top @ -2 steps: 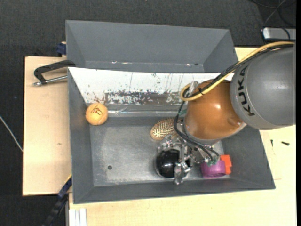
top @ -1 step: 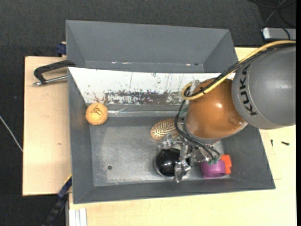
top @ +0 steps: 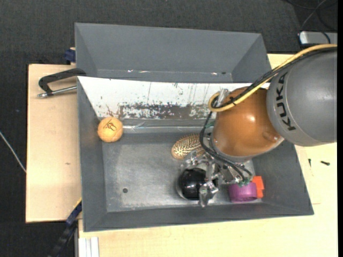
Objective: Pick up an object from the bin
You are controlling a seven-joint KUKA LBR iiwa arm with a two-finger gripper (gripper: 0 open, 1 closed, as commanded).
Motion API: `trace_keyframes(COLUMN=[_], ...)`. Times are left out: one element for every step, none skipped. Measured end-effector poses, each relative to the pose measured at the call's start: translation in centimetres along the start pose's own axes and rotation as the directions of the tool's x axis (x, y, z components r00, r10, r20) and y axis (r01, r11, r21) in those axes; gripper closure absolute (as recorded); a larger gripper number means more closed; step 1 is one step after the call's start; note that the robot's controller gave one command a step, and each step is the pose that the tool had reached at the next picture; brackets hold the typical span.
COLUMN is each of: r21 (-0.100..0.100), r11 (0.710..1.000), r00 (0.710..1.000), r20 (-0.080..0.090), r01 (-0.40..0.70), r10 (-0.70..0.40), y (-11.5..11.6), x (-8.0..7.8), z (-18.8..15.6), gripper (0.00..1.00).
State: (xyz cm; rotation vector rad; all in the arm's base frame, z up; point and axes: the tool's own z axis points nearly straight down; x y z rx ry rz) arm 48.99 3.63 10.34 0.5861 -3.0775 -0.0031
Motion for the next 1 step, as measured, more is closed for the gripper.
trace_keyframes(r21=[0.001], r11=[1.0], r00=[1.0], r20=[0.005], r01=[0.001], r10=[-0.001], y=[0.02], x=[-0.05], z=[-10.96], gripper=[1.0])
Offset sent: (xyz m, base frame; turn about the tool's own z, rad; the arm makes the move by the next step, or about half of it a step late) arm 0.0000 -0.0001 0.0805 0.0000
